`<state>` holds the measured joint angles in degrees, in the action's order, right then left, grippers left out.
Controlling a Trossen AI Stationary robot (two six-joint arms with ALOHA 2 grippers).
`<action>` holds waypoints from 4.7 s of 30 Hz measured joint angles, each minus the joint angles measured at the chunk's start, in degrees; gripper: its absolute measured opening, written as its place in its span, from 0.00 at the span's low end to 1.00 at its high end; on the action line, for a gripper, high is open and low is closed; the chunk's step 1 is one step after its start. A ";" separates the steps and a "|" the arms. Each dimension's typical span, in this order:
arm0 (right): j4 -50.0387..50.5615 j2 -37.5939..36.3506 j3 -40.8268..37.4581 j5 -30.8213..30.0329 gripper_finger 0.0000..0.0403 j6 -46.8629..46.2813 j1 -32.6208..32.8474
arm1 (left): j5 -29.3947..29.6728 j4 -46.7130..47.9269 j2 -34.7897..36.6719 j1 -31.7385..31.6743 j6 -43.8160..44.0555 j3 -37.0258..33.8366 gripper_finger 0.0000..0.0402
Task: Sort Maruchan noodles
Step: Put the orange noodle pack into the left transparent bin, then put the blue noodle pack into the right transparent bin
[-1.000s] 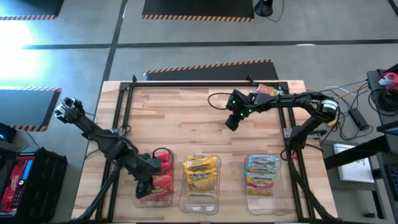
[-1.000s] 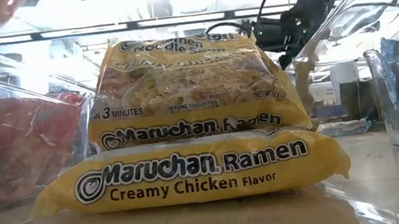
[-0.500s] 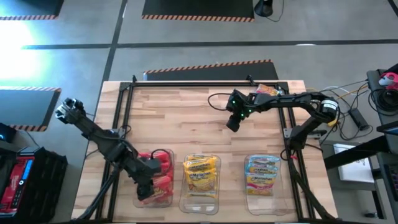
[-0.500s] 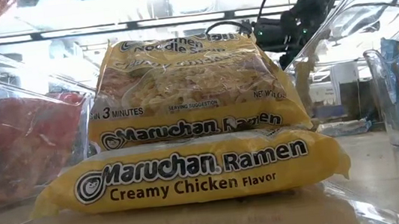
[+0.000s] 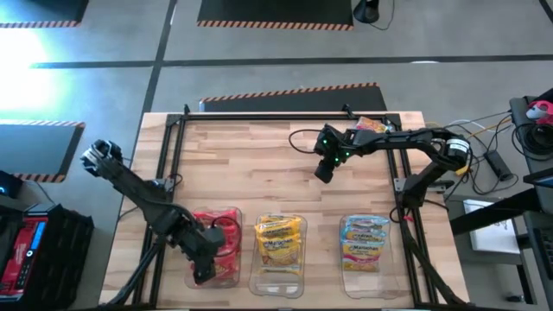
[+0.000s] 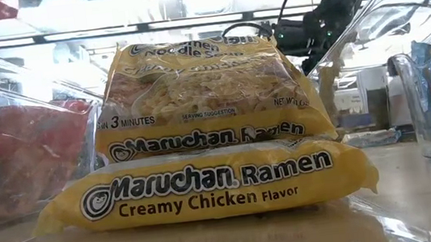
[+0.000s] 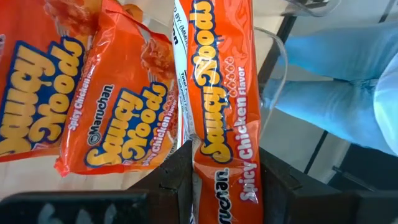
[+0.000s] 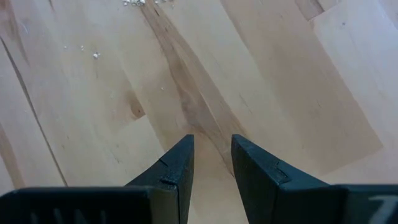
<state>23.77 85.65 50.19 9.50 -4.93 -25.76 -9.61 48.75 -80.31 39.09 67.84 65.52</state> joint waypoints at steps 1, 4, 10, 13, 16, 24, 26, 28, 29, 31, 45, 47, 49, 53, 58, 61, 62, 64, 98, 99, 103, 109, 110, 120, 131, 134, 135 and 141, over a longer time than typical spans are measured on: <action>0.00 0.00 0.00 0.00 0.24 0.00 0.00 | -0.02 -0.25 -0.48 0.00 0.06 0.00 0.25; 0.00 0.00 0.00 0.00 0.24 0.00 0.00 | -1.46 -1.18 -2.15 0.11 0.04 0.00 0.25; 0.00 0.00 0.00 -0.02 0.24 0.00 0.00 | -4.03 -1.68 -4.67 0.33 1.25 -0.02 0.25; -0.01 0.00 0.00 -0.02 0.24 -0.12 0.00 | -4.15 -1.73 -4.90 0.28 2.22 -0.02 0.27; -0.02 0.00 0.00 -0.02 0.24 -0.13 0.00 | -4.05 -1.47 -4.86 0.28 3.75 -0.01 0.32; 0.00 -0.02 0.00 -0.02 0.24 -0.37 0.00 | -7.00 1.77 -4.48 0.31 4.81 0.46 0.44; 0.00 -0.11 0.00 -0.03 0.24 -0.37 -0.01 | -7.92 2.43 -4.27 0.31 4.92 0.86 0.45; 0.07 -0.51 0.00 -0.04 0.24 -0.02 -0.03 | -7.93 3.16 -3.98 0.31 4.94 1.85 0.46; 0.10 -0.86 0.00 -0.04 0.24 0.40 -0.04 | -7.93 4.26 -3.88 0.31 4.92 2.52 0.46; 0.36 -1.79 0.00 -0.07 0.24 1.48 -0.11 | -7.12 6.68 -3.86 0.31 4.85 4.41 0.46; 7.60 -8.51 -0.02 -19.83 0.24 8.68 -3.62 | 22.35 25.34 -3.65 -0.53 15.38 19.20 0.46; 9.97 -8.97 -0.02 -24.90 0.24 8.71 -5.60 | 29.36 25.22 -3.68 -1.40 17.61 20.20 0.46; 12.84 -9.09 -0.02 -29.45 0.24 8.70 -8.12 | 36.82 24.73 -3.72 -2.53 19.50 21.05 0.46; 16.23 -8.73 -0.02 -33.40 0.24 9.00 -14.38 | 50.43 21.54 -3.76 -5.69 21.04 22.03 0.46; 16.57 -8.52 -0.09 -33.55 0.24 10.34 -21.72 | 58.93 14.11 -3.78 -10.17 15.89 22.65 0.46; 17.14 -8.52 -0.09 -33.55 0.24 11.71 -24.94 | 59.95 8.07 -3.78 -12.75 11.00 22.64 0.46; 17.72 -8.52 -0.09 -33.53 0.24 12.01 -25.69 | 59.98 6.58 -3.78 -13.56 9.51 22.63 0.46; 18.70 -8.52 -0.19 -33.52 0.24 12.79 -26.70 | 60.07 3.75 -3.78 -15.13 6.46 22.60 0.46; 14.33 -5.71 -2.35 -28.93 0.24 -1.86 -26.77 | 29.29 -6.31 -3.94 -54.02 -43.32 22.10 0.46; 14.48 -4.95 -2.40 -28.94 0.24 -2.25 -26.75 | 28.24 -6.90 -3.94 -54.87 -44.08 22.10 0.46; 14.49 -2.40 -2.47 -28.96 0.24 -4.23 -26.75 | 25.71 -7.81 -3.94 -57.33 -46.61 22.10 0.46; 14.49 -0.70 -2.23 -27.58 0.24 -6.85 -26.62 | 22.51 -7.94 -3.94 -60.12 -48.80 22.10 0.46; 14.44 -0.63 -2.25 -25.74 0.24 -7.62 -26.63 | 21.84 -8.21 -3.99 -60.51 -49.38 22.10 0.46; 12.97 -0.70 -1.51 -7.76 0.24 -12.88 -22.65 | 9.93 -9.64 -9.14 -66.68 -53.86 22.10 0.46; 3.57 -1.66 2.71 10.77 0.24 -13.47 -17.57 | -1.16 -16.99 -19.45 -68.04 -53.86 22.05 0.46; 5.02 -2.71 4.52 10.27 0.24 -5.55 -17.62 | -2.73 -17.16 -20.90 -68.04 -53.86 22.05 0.46; 6.14 -3.00 5.35 10.30 0.24 -1.12 -17.59 | -3.73 -17.20 -21.29 -68.04 -53.86 21.92 0.46; 10.00 -3.02 6.98 7.54 0.24 24.20 -16.80 | -7.29 -17.27 -22.54 -68.04 -53.86 21.32 0.46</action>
<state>33.77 82.63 57.18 17.04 19.27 -42.56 -16.90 31.48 -102.85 -28.95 13.97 86.83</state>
